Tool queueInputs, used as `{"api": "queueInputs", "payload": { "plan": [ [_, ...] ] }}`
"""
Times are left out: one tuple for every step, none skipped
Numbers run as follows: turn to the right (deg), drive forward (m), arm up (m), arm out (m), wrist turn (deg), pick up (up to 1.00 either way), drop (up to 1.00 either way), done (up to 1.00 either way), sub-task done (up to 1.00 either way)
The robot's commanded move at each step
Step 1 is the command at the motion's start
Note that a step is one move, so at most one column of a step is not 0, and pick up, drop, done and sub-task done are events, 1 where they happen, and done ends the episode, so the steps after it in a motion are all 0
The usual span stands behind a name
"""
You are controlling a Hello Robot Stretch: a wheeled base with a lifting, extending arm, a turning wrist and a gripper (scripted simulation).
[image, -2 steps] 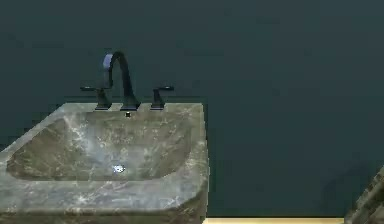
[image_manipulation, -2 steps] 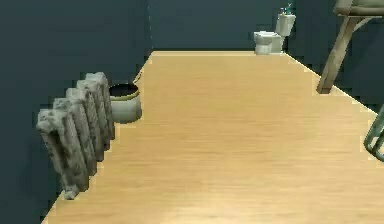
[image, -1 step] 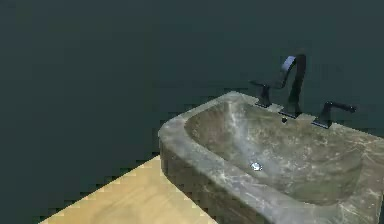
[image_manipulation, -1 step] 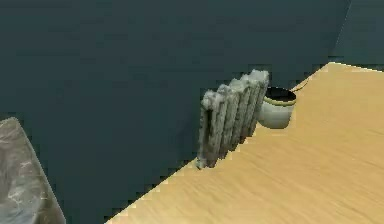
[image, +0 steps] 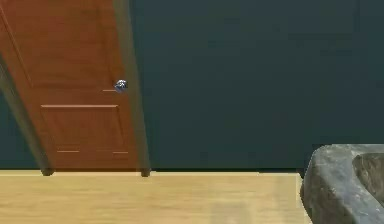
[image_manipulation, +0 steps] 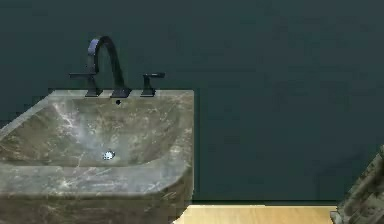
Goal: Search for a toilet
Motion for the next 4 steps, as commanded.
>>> {"api": "queueInputs", "payload": {
  "plan": [
    [-45.0, 0.0, 0.0, 0.0, 0.0, 0.0, 0.0, 0.0, 0.0],
    [-42.0, 0.0, 0.0, 0.0, 0.0, 0.0, 0.0, 0.0, 0.0],
    [0.0, 0.25, 0.0, 0.0, 0.0, 0.0, 0.0, 0.0, 0.0],
    [-45.0, 0.0, 0.0, 0.0, 0.0, 0.0, 0.0, 0.0, 0.0]
  ]
}}
